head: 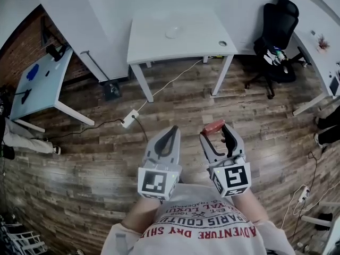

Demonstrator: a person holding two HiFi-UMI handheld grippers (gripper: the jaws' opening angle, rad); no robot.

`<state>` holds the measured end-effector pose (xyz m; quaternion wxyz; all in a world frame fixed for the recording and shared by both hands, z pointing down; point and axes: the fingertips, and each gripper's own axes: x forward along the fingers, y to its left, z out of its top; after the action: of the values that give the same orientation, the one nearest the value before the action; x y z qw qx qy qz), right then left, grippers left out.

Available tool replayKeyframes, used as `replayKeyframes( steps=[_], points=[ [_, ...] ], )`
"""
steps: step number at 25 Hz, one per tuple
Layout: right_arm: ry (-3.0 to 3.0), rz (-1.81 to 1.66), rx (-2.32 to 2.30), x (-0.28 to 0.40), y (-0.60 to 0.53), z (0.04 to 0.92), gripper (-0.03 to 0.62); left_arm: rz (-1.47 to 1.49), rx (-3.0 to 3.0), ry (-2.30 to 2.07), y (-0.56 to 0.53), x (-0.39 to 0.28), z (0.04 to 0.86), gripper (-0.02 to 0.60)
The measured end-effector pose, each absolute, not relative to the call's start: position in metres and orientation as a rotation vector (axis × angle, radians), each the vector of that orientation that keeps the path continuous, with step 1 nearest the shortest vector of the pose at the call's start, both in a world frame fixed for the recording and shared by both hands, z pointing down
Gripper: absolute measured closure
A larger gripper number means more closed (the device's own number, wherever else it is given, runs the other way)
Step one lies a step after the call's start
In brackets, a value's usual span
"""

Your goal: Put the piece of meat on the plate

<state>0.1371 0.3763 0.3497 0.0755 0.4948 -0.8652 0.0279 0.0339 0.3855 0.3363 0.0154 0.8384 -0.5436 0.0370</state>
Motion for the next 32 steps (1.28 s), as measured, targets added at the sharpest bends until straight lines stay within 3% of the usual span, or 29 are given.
replayKeyframes(
  steps=[15, 24, 32],
  points=[
    [-2.508, 0.151, 1.588, 0.043, 0.224, 0.346, 0.307, 0.075, 2.590, -1.636, 0.222, -0.089, 0.332, 0.572],
    [-2.550, 0.172, 1.499, 0.038, 0.150, 0.368, 0.307, 0.098, 2.522, -1.672, 0.158, -0.095, 0.359, 0.572],
    [-2.623, 0.167, 1.422, 0.074, 0.039, 0.359, 0.307, 0.104, 2.481, -1.774, 0.062, -0.065, 0.353, 0.573]
  ],
)
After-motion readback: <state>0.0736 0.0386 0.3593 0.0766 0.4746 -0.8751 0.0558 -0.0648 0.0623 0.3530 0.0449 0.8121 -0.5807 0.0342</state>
